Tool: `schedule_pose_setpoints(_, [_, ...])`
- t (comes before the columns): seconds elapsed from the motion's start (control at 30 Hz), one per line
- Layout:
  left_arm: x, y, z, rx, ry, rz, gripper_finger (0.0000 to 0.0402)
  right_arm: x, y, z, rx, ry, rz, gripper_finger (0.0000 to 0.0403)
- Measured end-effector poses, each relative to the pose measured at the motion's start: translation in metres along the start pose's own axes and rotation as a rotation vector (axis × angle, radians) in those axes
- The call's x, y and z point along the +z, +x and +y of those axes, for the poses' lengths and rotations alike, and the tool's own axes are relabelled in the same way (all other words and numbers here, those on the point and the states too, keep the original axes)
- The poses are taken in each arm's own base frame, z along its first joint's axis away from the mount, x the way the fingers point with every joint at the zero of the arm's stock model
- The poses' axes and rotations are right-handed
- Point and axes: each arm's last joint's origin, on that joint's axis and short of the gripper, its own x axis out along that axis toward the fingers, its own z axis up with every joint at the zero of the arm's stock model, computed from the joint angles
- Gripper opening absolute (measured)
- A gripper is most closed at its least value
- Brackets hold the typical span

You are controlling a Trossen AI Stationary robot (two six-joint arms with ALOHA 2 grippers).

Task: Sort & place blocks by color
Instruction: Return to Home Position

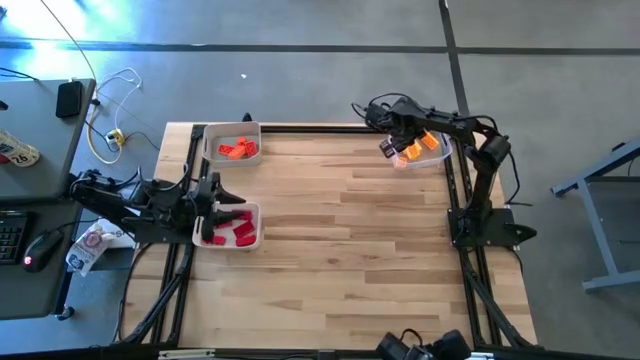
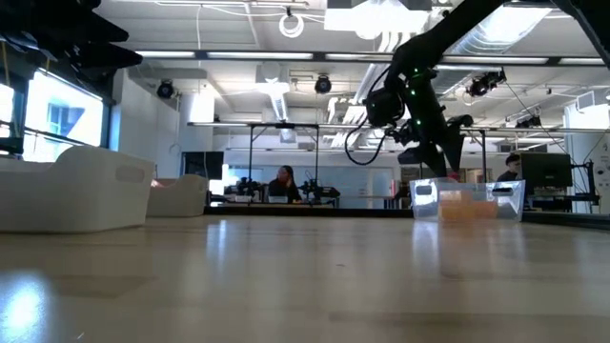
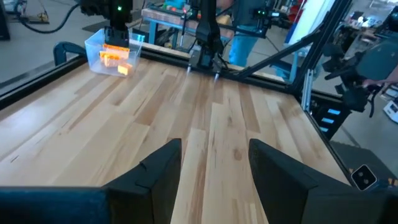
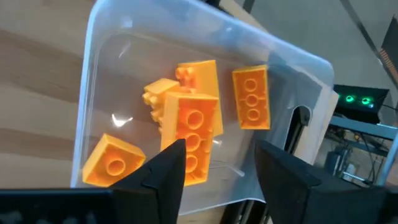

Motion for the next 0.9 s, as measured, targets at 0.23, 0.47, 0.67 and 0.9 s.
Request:
schedule_pose_setpoints(0.23, [-0.002, -0.002, 0.001, -0.009, 0.019, -0.034, 0.0175, -0.006, -0.031, -0.006, 0.024, -0.016, -0.098, 0.0184])
schedule_pose_setpoints(0.47, [-0.002, -0.003, 0.002, -0.011, 0.017, -0.039, 0.0175, -0.029, -0.072, -0.015, 0.199, -0.044, -0.316, 0.0176])
schedule_pose_setpoints(0.67, [-0.002, -0.003, 0.001, -0.011, 0.014, -0.04, 0.0174, -0.063, -0.086, -0.02, 0.472, -0.064, -0.519, 0.0166])
schedule_pose_setpoints(0.9, [-0.002, -0.003, 0.001, -0.011, 0.032, -0.04, 0.0174, -0.112, -0.083, -0.026, 0.754, -0.112, -0.705, 0.0158])
